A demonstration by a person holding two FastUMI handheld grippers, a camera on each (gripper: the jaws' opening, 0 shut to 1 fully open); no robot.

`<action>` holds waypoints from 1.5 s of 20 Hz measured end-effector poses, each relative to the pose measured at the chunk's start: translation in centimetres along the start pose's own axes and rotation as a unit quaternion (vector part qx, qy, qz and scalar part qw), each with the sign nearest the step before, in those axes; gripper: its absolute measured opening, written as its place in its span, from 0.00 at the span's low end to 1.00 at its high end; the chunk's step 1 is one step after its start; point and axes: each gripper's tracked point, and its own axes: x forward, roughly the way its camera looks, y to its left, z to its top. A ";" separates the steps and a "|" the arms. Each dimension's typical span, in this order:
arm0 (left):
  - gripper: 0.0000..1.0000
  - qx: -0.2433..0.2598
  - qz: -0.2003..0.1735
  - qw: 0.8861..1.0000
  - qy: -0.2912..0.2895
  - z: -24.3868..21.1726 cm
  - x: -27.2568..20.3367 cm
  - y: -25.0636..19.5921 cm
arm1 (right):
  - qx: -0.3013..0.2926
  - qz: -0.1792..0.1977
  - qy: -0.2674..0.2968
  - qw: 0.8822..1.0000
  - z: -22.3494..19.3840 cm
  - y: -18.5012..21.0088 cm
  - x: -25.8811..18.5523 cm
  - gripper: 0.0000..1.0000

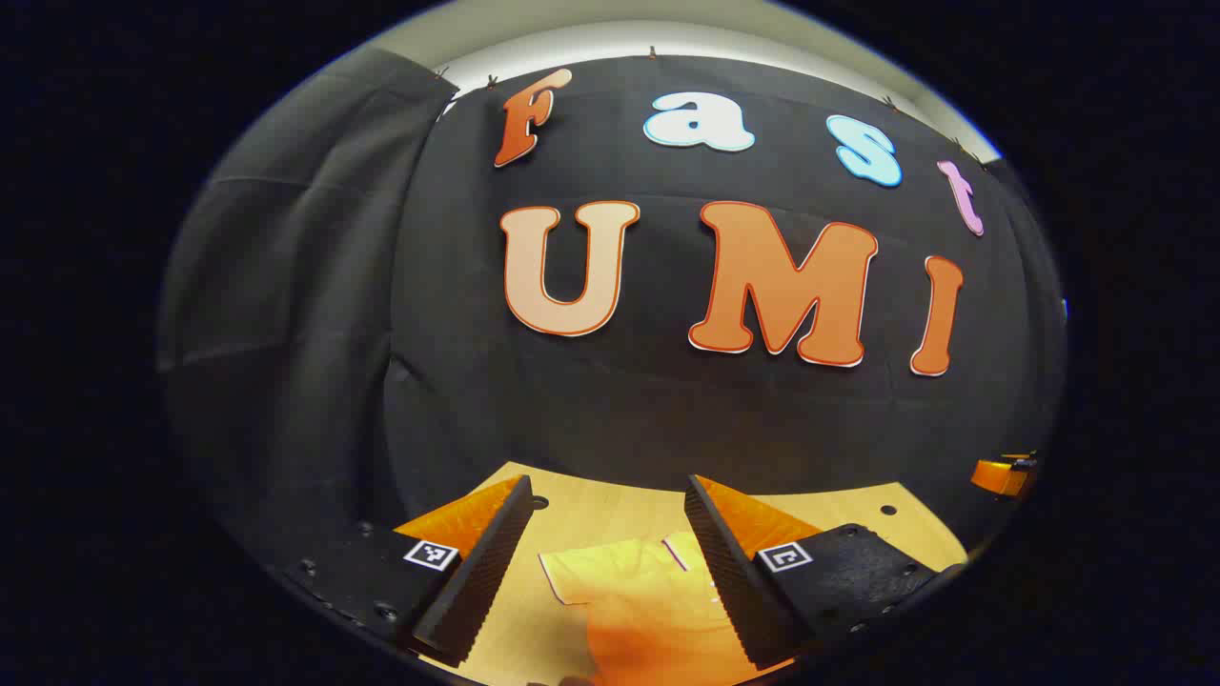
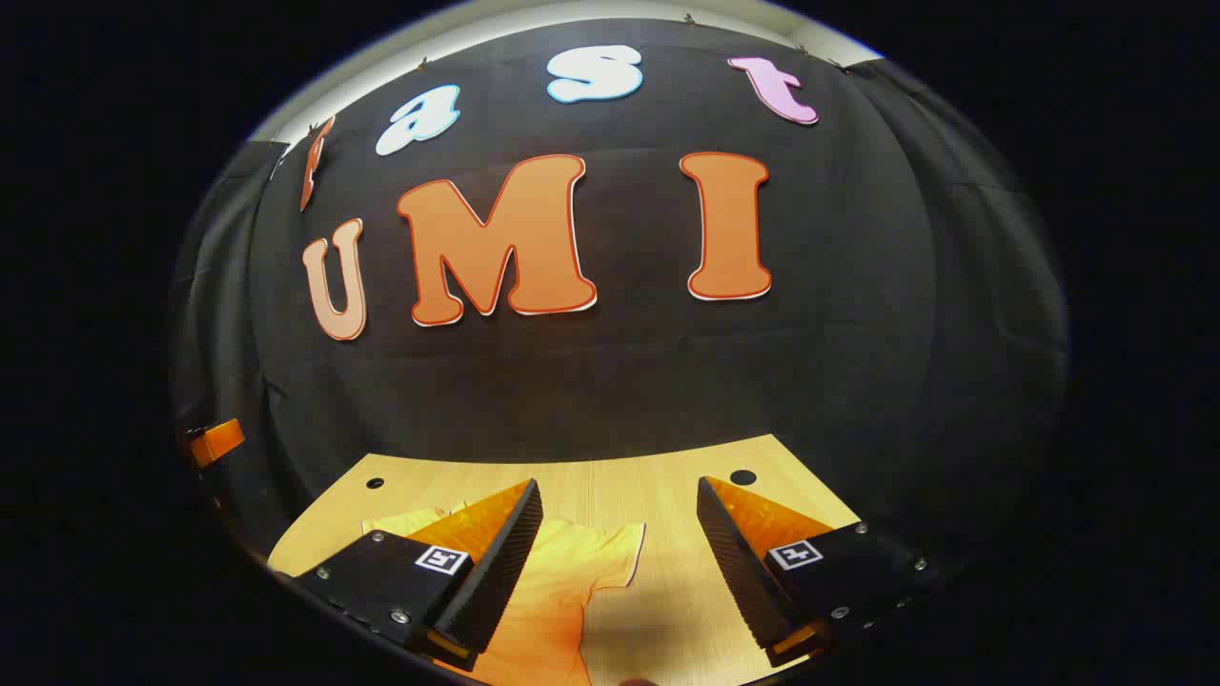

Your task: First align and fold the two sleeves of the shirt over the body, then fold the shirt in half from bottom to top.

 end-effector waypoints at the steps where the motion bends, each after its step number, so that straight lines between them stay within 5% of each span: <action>1: 0.98 0.008 0.000 1.000 -0.002 0.2 0.1 0.0 | 0.004 0.001 0.005 1.000 -0.1 0.0 0.2 0.99; 12: 0.98 0.023 -0.039 0.999 -0.001 1.0 4.1 0.0 | -0.007 -0.054 0.011 0.998 0.2 -0.7 -0.2 0.99; 30: 0.98 0.016 -0.030 0.999 0.017 -0.6 4.9 3.3 | -0.031 -0.078 0.097 0.992 -0.2 0.3 3.8 0.99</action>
